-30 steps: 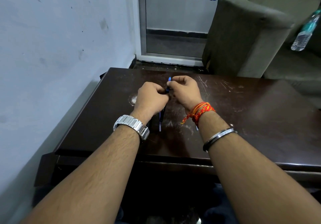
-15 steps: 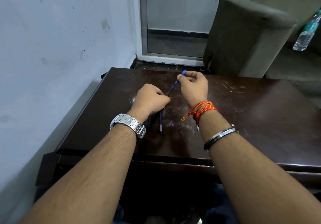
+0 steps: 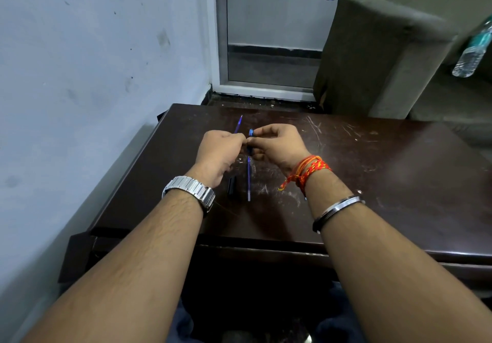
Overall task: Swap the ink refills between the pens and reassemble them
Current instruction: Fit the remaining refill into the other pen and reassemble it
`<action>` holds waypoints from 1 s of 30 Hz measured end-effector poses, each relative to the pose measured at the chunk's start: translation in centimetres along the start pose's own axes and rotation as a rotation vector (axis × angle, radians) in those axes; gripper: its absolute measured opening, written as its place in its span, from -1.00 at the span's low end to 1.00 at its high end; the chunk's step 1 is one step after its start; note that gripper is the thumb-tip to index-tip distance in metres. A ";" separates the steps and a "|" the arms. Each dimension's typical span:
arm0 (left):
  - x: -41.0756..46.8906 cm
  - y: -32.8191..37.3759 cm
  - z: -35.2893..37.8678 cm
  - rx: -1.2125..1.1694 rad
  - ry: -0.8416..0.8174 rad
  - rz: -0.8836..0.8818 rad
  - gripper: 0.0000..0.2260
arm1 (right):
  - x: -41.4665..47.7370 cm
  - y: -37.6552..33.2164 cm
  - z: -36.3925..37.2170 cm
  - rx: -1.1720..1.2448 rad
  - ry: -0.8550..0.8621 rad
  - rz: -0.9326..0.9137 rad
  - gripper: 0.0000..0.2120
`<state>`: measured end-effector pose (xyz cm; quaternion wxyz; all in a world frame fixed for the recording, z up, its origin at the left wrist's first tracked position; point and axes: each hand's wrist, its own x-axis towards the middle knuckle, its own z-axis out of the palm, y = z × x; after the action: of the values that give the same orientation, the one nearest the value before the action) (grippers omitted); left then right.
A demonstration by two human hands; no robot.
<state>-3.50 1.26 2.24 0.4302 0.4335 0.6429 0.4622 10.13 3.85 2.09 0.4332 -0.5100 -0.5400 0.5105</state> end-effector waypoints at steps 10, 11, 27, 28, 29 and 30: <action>0.7 -0.7 -0.6 0.061 0.029 -0.039 -0.86 | -0.8 -0.3 -0.3 -0.107 -0.186 0.051 -0.81; 0.7 -0.8 -0.8 0.129 0.061 -0.043 -0.85 | -0.8 -0.4 -0.4 -0.116 -0.181 0.068 -0.83; 0.0 -2.0 -1.5 0.683 0.036 -0.182 -0.84 | -0.4 0.7 -4.2 -0.935 0.296 0.198 -0.84; 0.0 -2.0 -1.5 0.700 0.033 -0.175 -0.88 | -0.5 0.8 -4.3 -0.921 0.312 0.189 -0.80; -0.1 -2.1 -1.5 0.713 0.033 -0.166 -0.90 | -0.6 0.9 -4.4 -0.912 0.317 0.185 -0.77; 0.0 -2.1 -1.6 0.719 0.034 -0.161 -0.91 | -0.7 1.0 -4.4 -0.916 0.313 0.184 -0.76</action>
<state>-5.32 0.45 0.48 0.2745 0.4973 0.8034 0.1784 14.63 3.63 1.58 0.1935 -0.7640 -0.5904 0.1740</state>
